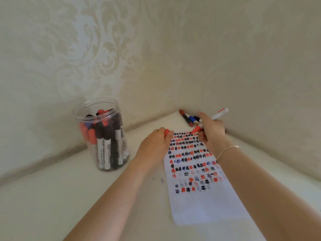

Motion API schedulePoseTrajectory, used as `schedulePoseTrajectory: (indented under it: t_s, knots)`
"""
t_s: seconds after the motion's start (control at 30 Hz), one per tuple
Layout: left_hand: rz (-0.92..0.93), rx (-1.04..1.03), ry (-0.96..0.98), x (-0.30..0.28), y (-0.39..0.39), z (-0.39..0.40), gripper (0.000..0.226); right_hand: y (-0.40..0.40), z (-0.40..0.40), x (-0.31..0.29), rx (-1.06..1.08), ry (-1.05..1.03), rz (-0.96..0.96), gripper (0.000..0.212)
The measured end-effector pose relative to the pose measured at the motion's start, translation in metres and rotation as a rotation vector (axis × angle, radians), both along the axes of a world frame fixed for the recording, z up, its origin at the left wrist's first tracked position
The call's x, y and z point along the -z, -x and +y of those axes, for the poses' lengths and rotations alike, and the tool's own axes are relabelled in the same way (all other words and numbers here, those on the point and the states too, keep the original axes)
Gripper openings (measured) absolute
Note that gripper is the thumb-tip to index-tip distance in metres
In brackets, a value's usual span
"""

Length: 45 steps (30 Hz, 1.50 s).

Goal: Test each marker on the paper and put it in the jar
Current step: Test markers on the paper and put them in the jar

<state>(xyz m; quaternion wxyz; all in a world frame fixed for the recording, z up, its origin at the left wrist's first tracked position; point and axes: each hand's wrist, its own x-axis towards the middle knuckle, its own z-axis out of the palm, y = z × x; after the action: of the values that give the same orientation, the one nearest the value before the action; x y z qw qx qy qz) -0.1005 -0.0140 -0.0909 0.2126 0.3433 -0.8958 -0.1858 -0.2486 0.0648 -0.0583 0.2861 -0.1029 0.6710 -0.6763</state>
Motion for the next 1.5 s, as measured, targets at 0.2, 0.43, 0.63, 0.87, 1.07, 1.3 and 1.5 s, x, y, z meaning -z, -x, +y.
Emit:
schedulePoseTrajectory:
  t_s: [0.2, 0.43, 0.63, 0.87, 1.07, 1.3, 1.5]
  knots:
    - [-0.054, 0.034, -0.003, 0.018, 0.022, 0.013, 0.039, -0.013, 0.065, 0.03, -0.138, -0.082, 0.12, 0.037]
    - [-0.141, 0.033, 0.077, 0.033, 0.022, 0.011, 0.042, -0.026, 0.106, 0.053, -0.1, -0.03, 0.319, 0.025]
    - [-0.13, 0.048, 0.077, 0.038, 0.02, 0.01, 0.043, -0.026, 0.103, 0.062, -0.042, -0.193, 0.516, 0.03]
    - [-0.115, 0.068, 0.082, 0.041, 0.02, 0.01, 0.04, -0.024, 0.1, 0.066, -0.065, -0.235, 0.573, 0.031]
    - [-0.108, 0.07, 0.07, 0.04, 0.02, 0.011, 0.039, -0.024, 0.102, 0.067, -0.059, -0.194, 0.567, 0.028]
    - [-0.096, 0.071, 0.049, 0.04, 0.019, 0.011, 0.039, -0.025, 0.101, 0.07, -0.071, -0.184, 0.598, 0.029]
    - [-0.111, 0.067, 0.061, 0.038, 0.018, 0.013, 0.038, -0.023, 0.103, 0.065, -0.04, -0.056, 0.473, 0.025]
